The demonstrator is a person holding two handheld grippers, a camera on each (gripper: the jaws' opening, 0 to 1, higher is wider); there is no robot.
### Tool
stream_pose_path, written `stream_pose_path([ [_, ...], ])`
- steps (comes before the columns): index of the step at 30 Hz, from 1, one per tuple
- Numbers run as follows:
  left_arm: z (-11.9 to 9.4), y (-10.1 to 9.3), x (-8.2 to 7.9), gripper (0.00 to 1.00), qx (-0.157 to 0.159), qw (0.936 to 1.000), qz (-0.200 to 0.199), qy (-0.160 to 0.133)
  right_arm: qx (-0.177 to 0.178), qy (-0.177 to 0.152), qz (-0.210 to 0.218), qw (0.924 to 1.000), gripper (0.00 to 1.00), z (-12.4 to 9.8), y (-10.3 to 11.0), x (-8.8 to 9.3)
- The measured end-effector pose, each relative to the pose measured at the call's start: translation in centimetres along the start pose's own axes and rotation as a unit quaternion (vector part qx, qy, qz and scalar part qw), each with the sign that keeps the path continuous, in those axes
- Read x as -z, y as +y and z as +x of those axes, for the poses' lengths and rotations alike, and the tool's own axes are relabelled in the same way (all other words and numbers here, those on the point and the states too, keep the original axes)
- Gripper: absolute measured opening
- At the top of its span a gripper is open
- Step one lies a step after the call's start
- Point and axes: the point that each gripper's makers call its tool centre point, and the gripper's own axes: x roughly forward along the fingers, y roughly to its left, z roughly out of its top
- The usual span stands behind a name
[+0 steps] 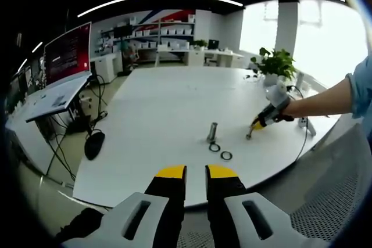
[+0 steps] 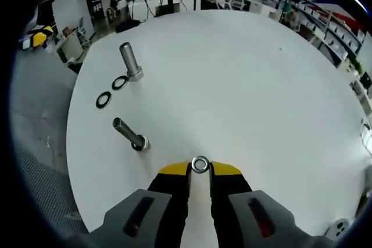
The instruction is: Place the washer onto the threaded stud by aligning its center hole with the stud, sliding it down to the base, and recovering from edge contact or off-axis alignment until the washer reaches the visible bottom stop.
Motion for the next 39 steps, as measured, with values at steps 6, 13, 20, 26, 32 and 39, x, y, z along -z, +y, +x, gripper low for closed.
stream_pose_path([
  [6,0.0,0.0,-0.1,0.1,0.002,1.0,0.0,-0.001,-0.005,-0.022,0.004,0.9997,0.15,-1.0,2.2,1.2],
  [13,0.0,-0.1,-0.2,0.1,0.003,1.0,-0.001,-0.004,-0.016,-0.05,0.006,0.9986,0.14,-2.1,4.3,2.2],
  [20,0.0,0.0,-0.2,0.1,0.002,1.0,-0.003,-0.005,-0.017,-0.062,0.007,0.9979,0.14,-2.1,4.6,2.4],
  [26,0.0,0.0,-0.2,0.1,0.0,1.0,-0.003,-0.005,-0.019,-0.075,0.008,0.997,0.14,-2.1,4.5,2.4],
  [32,0.0,0.1,-0.1,0.1,-0.002,1.0,-0.004,-0.004,-0.029,-0.071,-0.004,0.9971,0.14,-1.8,4.7,2.1],
  [39,0.0,0.2,-0.2,0.1,-0.005,1.0,-0.005,-0.006,-0.026,-0.069,0.001,0.9973,0.14,-1.7,4.6,2.1],
])
